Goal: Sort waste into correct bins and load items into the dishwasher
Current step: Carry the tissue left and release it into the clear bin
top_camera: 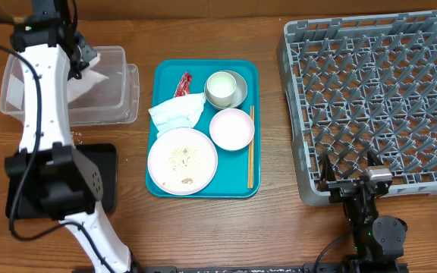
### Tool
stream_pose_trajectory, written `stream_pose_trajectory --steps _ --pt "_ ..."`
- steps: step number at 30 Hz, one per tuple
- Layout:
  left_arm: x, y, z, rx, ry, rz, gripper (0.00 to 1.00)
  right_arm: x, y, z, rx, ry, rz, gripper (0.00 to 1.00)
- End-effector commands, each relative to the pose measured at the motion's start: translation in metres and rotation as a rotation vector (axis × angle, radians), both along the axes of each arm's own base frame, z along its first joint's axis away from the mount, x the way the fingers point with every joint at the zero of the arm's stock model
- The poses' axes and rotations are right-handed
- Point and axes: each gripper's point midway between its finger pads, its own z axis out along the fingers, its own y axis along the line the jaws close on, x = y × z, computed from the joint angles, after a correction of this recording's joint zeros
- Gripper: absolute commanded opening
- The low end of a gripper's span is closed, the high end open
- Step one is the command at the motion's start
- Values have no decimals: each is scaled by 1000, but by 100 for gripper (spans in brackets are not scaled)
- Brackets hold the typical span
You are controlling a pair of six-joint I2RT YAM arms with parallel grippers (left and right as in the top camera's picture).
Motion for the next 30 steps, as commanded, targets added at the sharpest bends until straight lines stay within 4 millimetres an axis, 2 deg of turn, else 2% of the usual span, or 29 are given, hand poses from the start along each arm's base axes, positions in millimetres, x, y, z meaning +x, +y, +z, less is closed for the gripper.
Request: stream_pose_trajectory --steps 1,4,5,6,7,8,11,14,18,21,24,25,27,29,30 --pt "0 9 -19 -32 24 53 9 0 0 -1 0 -6 0 100" --pt "-3 17 -21 -35 26 77 17 0 0 -1 0 -6 -1 100" --pt "-3 20 -19 -36 22 82 25 0 0 -1 0 -6 0 100" --pt "-4 22 -18 -37 20 86 49 0 0 -1 0 -6 -1 100" --pt "-5 23 -18 -37 19 88 78 0 0 -1 0 -6 0 100" --pt "-5 25 -18 -37 19 91 100 0 0 -1 0 -6 -1 100" --pt "-10 24 -17 -39 38 83 100 0 0 -1 0 -6 -1 100" --pt "-12 7 -13 -98 44 -12 95 0 0 -1 0 -6 0 100" --pt "1 -40 9 -219 -43 -322 95 0 0 -1 0 -6 -1 100" --pt "7 -80 40 -290 -157 -574 95 0 0 -1 0 -6 0 100" --pt "1 -118 69 -319 -238 -765 100 0 0 -1 0 -6 -1 100" --pt "-1 -126 75 -312 -243 -795 98 0 0 -1 0 -6 -1 100" --pt "-7 -147 79 -286 -232 -863 84 0 0 -1 0 -6 -1 100" --pt "-10 -163 76 -268 -203 -899 67 0 0 -1 0 -6 0 100" --pt "-12 -172 72 -253 -176 -911 62 0 0 -1 0 -6 0 100"
